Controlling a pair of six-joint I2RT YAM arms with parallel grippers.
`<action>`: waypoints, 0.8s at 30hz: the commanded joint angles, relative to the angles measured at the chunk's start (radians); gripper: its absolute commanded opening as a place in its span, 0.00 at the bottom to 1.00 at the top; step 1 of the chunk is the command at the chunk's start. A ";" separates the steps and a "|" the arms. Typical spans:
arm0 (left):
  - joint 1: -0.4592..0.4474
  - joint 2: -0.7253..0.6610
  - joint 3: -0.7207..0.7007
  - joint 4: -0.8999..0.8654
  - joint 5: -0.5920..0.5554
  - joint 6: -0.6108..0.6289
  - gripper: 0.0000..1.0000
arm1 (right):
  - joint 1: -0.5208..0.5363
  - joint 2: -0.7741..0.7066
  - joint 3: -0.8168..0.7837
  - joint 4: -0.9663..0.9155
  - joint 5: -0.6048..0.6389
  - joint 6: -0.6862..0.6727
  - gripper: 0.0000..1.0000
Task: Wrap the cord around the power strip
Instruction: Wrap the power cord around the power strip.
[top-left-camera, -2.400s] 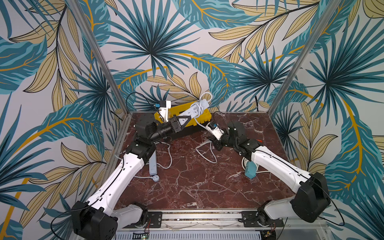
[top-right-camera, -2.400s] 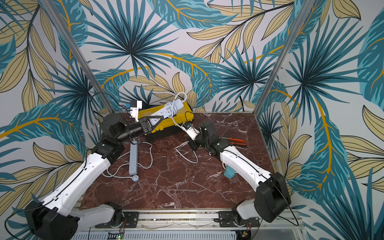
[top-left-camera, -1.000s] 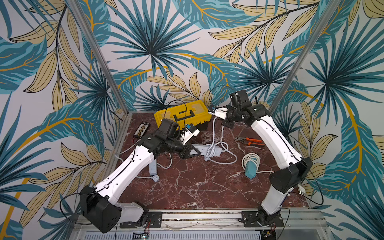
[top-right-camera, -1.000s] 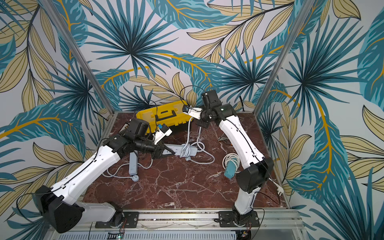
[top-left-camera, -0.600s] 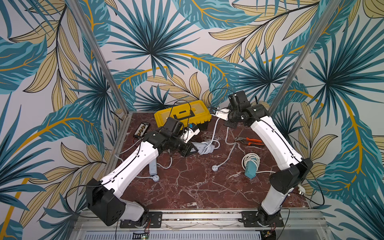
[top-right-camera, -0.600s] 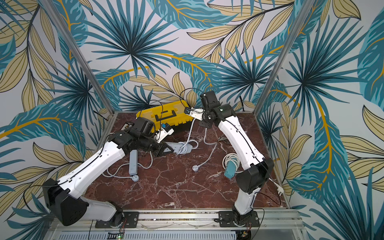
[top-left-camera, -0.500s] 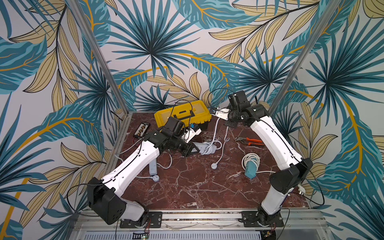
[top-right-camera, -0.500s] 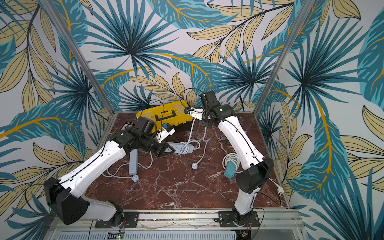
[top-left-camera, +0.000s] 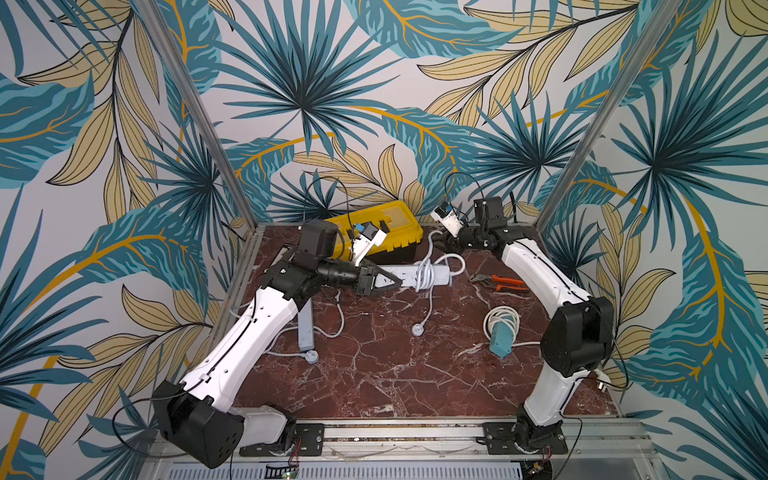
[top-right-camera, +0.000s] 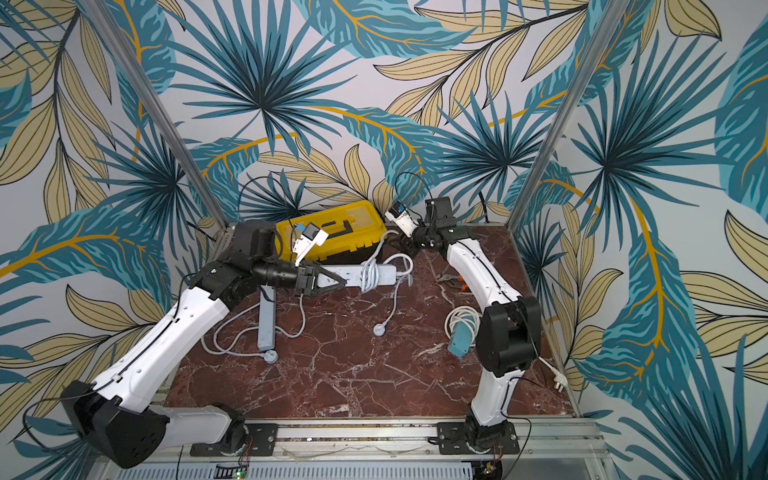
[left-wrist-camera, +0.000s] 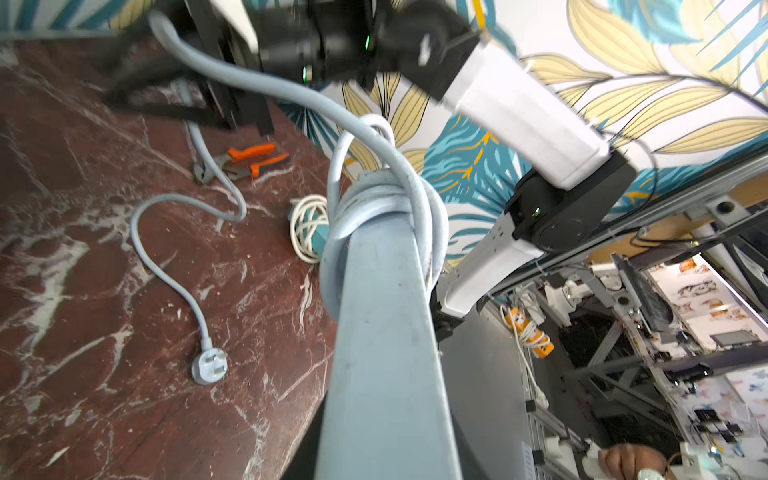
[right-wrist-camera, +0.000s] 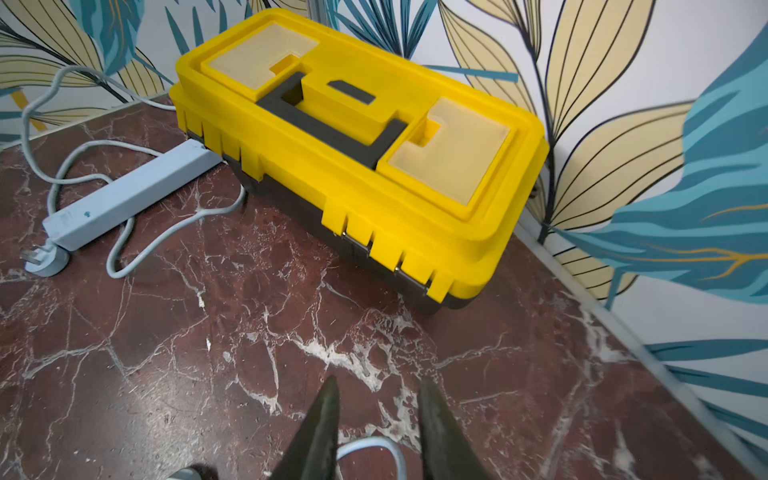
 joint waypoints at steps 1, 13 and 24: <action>0.009 -0.055 0.039 0.290 0.128 -0.185 0.00 | -0.005 -0.069 -0.151 0.388 -0.110 0.261 0.40; 0.026 -0.003 0.121 0.519 -0.141 -0.398 0.00 | 0.084 -0.172 -0.515 0.809 0.165 0.466 0.49; 0.107 -0.011 0.031 0.592 -0.337 -0.428 0.00 | 0.321 -0.239 -0.656 0.669 0.434 0.293 0.02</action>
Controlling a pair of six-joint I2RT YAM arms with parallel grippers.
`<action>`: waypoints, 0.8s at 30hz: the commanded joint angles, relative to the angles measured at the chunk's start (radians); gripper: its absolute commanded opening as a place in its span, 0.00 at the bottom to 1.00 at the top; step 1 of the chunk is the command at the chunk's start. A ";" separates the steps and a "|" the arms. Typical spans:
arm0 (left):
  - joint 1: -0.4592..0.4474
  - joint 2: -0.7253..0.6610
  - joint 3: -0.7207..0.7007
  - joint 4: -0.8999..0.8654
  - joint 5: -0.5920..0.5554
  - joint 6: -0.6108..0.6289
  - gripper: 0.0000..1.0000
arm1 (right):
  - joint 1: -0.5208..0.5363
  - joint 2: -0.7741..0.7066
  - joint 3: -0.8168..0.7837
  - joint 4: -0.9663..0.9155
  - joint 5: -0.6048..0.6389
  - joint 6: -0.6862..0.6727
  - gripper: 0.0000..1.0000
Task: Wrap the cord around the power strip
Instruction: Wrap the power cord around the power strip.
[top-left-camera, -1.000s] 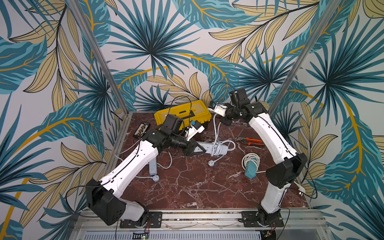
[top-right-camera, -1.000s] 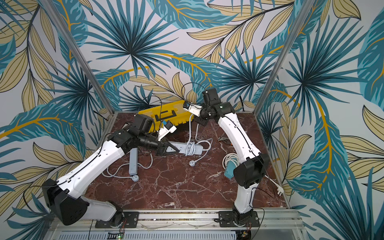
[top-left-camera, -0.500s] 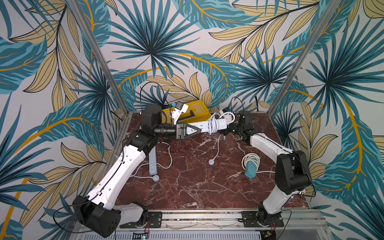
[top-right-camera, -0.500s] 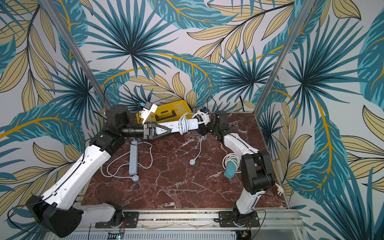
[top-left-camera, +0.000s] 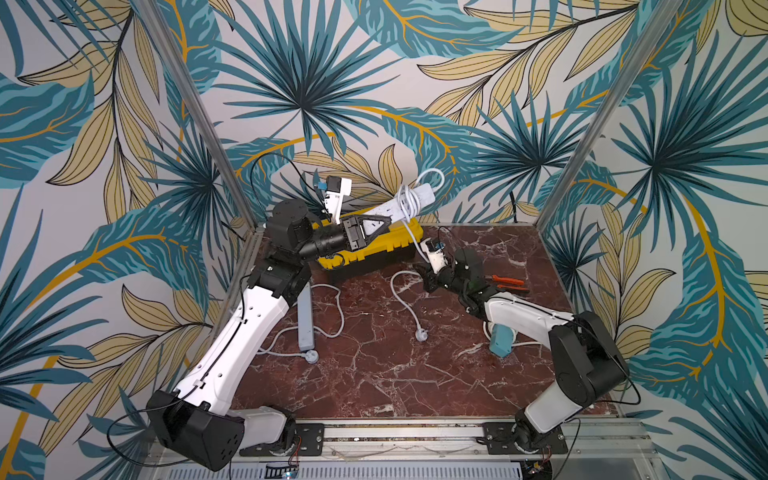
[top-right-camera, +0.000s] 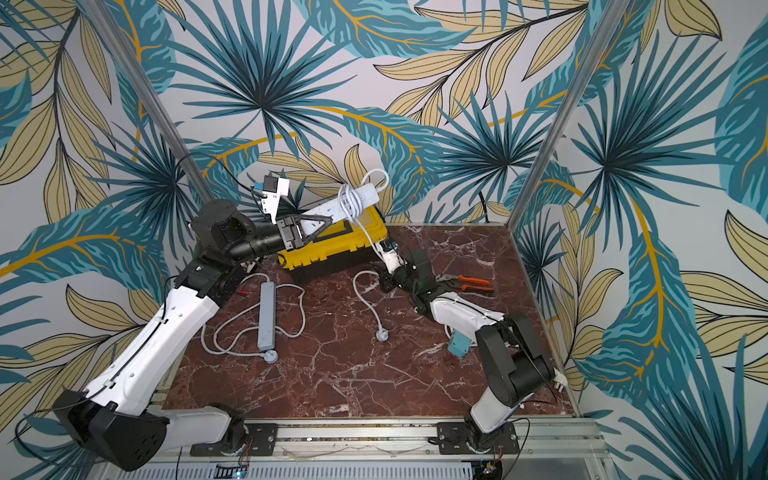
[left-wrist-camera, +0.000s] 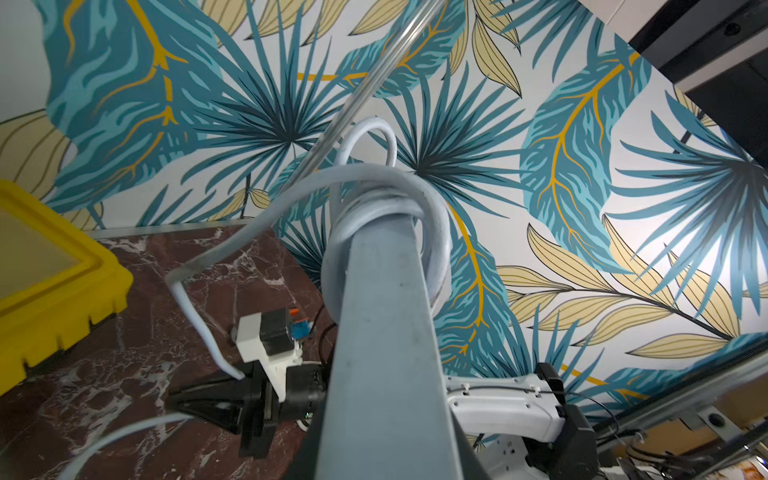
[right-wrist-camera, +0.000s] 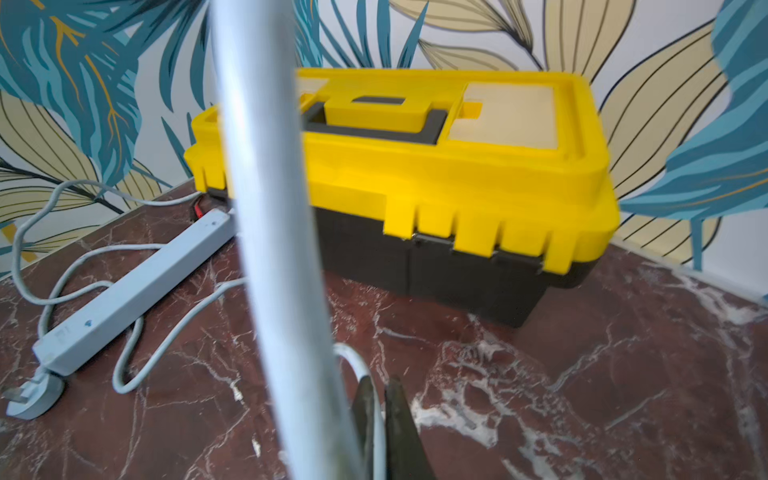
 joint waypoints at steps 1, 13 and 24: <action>0.030 -0.021 -0.009 0.121 -0.076 0.032 0.00 | 0.061 -0.059 -0.045 -0.094 0.131 -0.086 0.01; 0.069 0.011 0.051 -0.423 -0.428 0.627 0.00 | 0.227 -0.403 -0.072 -0.398 0.483 -0.536 0.00; -0.077 0.126 0.072 -0.775 -0.630 0.900 0.00 | 0.230 -0.465 0.258 -0.577 0.448 -0.803 0.00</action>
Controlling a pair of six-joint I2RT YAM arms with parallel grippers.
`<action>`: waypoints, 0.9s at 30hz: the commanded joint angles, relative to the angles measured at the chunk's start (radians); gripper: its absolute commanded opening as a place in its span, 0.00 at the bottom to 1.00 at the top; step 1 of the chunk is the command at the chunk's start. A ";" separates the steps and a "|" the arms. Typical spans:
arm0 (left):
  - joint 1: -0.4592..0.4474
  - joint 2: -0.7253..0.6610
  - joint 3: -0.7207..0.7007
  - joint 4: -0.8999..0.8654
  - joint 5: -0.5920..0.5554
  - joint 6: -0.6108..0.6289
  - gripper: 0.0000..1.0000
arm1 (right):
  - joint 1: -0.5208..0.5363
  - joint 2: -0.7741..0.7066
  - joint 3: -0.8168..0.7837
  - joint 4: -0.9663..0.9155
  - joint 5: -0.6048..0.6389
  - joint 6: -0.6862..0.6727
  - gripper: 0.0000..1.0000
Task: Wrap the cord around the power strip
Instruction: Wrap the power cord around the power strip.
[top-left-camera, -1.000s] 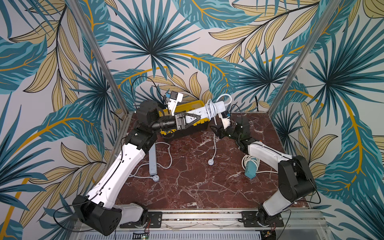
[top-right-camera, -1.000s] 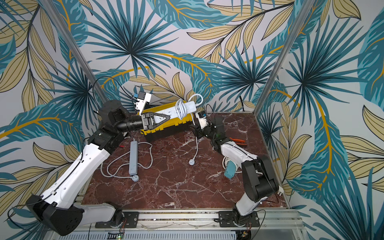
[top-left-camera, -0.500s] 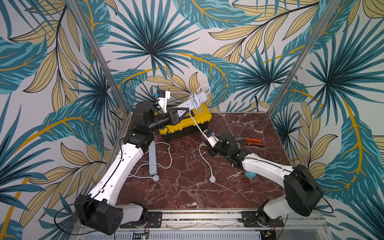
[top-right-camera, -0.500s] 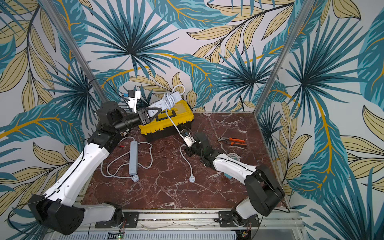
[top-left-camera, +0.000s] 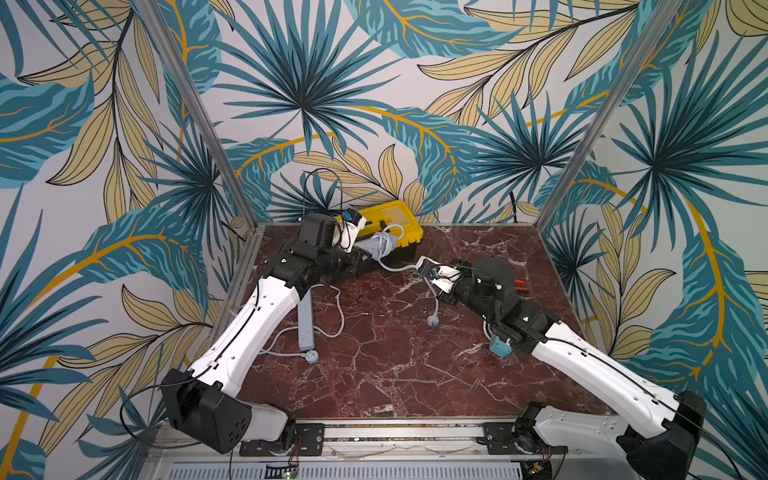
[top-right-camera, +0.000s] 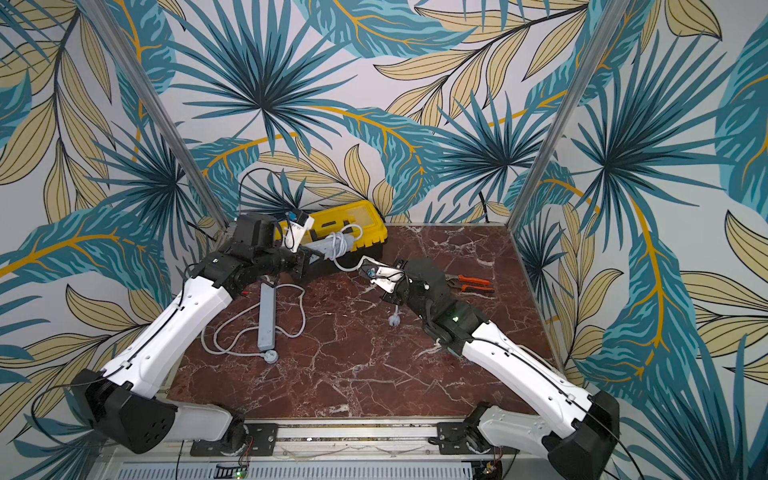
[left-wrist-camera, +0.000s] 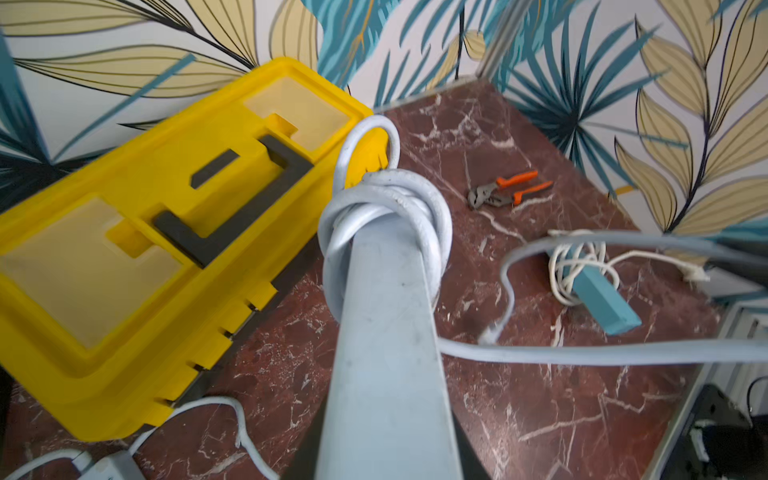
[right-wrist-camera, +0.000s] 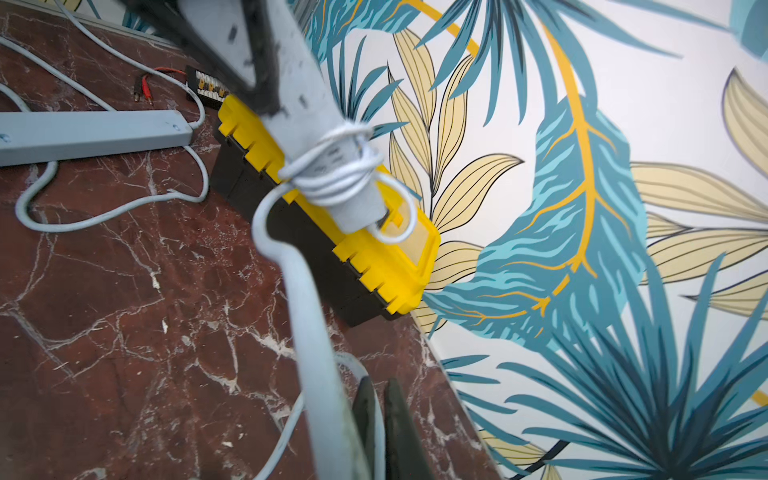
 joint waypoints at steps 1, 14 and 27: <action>-0.016 0.036 0.027 -0.154 -0.132 0.126 0.00 | -0.010 0.017 0.109 -0.031 -0.006 -0.119 0.00; -0.218 0.002 0.007 -0.350 0.700 0.158 0.00 | -0.308 0.373 0.550 -0.317 -0.360 -0.097 0.00; -0.073 -0.142 0.018 0.399 0.824 -0.444 0.00 | -0.483 0.521 0.177 0.478 -0.907 0.735 0.50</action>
